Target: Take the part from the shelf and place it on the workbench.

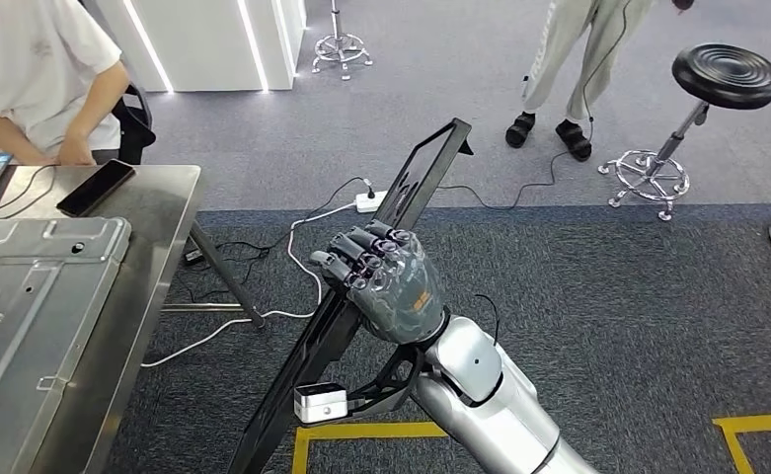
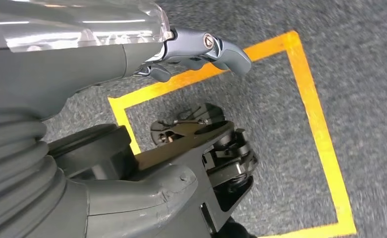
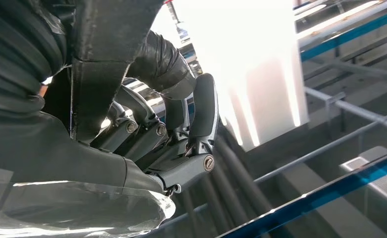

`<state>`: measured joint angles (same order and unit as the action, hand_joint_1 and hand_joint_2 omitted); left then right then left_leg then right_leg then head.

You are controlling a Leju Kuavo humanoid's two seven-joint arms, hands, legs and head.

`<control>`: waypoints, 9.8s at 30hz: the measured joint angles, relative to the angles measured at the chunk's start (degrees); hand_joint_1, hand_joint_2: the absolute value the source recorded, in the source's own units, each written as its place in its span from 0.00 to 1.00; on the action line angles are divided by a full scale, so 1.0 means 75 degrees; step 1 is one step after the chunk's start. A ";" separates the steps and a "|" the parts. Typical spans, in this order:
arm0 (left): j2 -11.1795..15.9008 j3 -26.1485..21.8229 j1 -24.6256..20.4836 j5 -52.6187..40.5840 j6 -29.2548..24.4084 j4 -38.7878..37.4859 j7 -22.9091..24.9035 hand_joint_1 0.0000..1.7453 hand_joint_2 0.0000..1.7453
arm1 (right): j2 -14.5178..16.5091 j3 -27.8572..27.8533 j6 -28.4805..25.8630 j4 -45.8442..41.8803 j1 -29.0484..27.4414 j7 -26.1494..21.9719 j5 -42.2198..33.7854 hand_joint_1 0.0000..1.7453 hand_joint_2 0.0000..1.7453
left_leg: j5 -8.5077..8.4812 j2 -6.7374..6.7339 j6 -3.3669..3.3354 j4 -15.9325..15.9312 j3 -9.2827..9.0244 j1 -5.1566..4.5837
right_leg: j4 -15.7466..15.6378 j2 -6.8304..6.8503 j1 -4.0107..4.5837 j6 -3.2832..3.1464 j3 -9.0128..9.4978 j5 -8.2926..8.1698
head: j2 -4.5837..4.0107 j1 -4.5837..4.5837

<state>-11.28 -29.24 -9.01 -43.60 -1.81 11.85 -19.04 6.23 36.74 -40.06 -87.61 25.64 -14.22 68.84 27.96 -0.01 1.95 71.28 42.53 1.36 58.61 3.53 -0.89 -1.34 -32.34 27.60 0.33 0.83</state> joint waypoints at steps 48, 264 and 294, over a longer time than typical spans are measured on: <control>0.0011 -0.0021 -0.0167 -0.0146 -0.0001 0.0000 0.0022 0.00 1.00 | -0.0155 -0.0023 -0.0003 -0.0188 0.0061 0.0186 0.0064 1.00 1.00 | -0.0548 0.0719 -0.0533 -0.1688 -0.0932 -0.0170 | 0.0695 -0.0822 0.0030 0.0171 -0.0534 -0.0043 | 0.0000 -0.0012; 0.0099 -0.0230 -0.0279 -0.0949 0.0017 0.0000 -0.0533 0.00 0.00 | -0.2562 -0.4888 0.3436 0.5621 0.3329 0.0970 -0.3882 0.00 1.00 | -0.0305 0.0047 -0.0456 -0.1569 -0.1044 -0.0189 | 0.0263 -0.0488 -0.0063 0.0415 -0.0581 -0.0319 | 0.0000 -0.0020; 0.0129 -0.0254 -0.0274 -0.1059 0.0157 0.0000 -0.0546 0.00 0.00 | -0.3037 -0.3911 0.6698 0.7315 0.5937 0.1641 -0.4494 0.00 0.00 | -0.0349 0.0056 -0.0468 -0.1566 -0.0992 -0.0168 | 0.0241 -0.0472 -0.0072 0.0455 -0.0643 -0.0397 | 0.0000 -0.0027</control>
<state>-10.32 -31.15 -11.07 -51.54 -0.63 11.85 -23.13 -16.55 7.41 10.17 -32.74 70.16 -1.91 35.14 25.34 0.41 -1.56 59.53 35.09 0.10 60.42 -0.01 -1.43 2.08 -37.16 24.63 0.33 0.62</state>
